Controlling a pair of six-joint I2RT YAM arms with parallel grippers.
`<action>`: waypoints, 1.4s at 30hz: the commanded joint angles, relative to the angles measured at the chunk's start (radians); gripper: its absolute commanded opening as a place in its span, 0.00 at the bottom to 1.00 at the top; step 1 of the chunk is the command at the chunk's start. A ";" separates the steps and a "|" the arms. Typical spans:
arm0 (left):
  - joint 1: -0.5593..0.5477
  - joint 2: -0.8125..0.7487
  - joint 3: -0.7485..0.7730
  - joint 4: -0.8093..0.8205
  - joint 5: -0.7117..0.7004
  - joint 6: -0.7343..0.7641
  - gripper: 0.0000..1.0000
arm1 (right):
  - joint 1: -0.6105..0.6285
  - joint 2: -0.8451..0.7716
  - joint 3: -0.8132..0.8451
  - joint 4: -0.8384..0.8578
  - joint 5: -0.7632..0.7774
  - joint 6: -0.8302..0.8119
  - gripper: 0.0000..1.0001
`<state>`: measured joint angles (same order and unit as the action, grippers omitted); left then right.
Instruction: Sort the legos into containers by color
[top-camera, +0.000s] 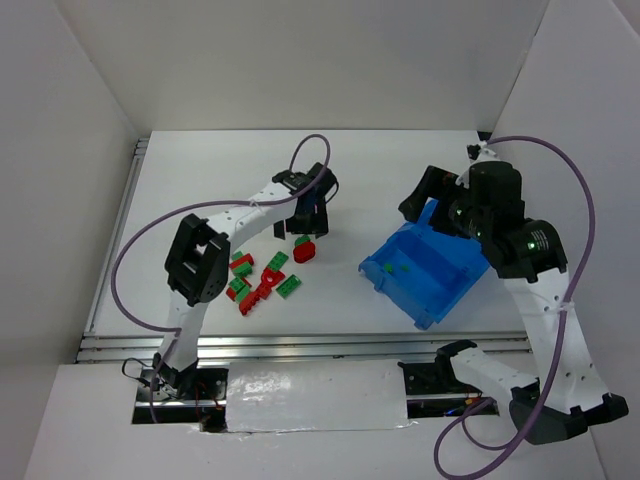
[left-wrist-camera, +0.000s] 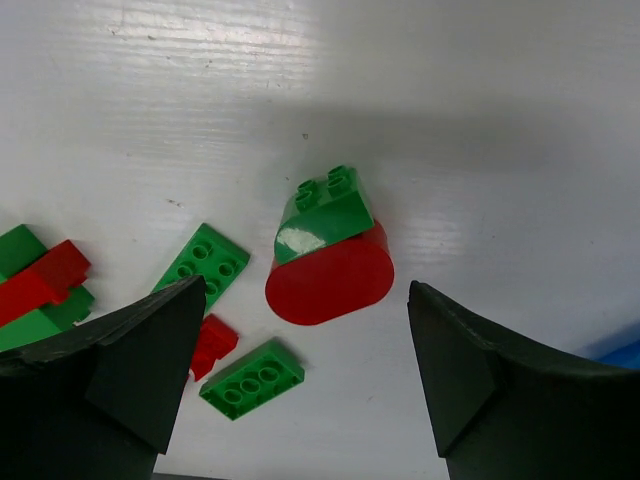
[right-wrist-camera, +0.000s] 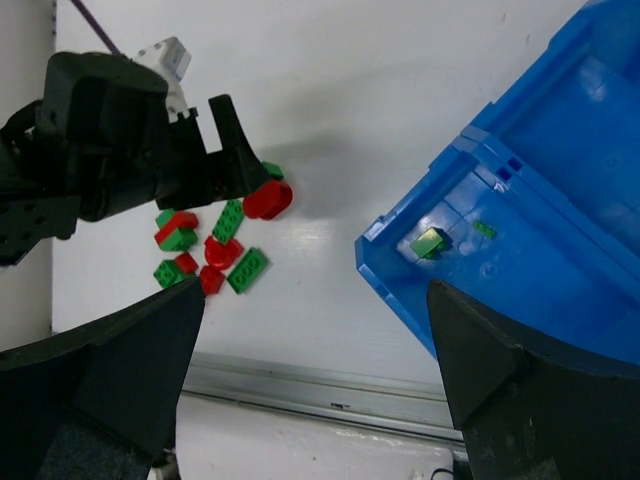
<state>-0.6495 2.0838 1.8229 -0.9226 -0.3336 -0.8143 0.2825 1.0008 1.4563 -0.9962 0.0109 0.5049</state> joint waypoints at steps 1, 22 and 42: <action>0.007 0.031 -0.010 -0.013 -0.005 -0.092 0.94 | -0.005 -0.011 -0.013 0.050 -0.065 -0.048 0.99; 0.019 0.124 -0.116 0.154 -0.004 -0.198 0.72 | 0.007 0.015 -0.025 0.031 -0.117 -0.117 0.99; 0.028 -0.154 0.019 0.171 0.186 -0.233 0.00 | 0.011 -0.182 -0.554 0.666 -0.411 0.081 0.99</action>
<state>-0.6231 2.0922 1.7706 -0.7765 -0.2031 -1.0073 0.2859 0.8700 0.9596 -0.6254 -0.2844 0.4961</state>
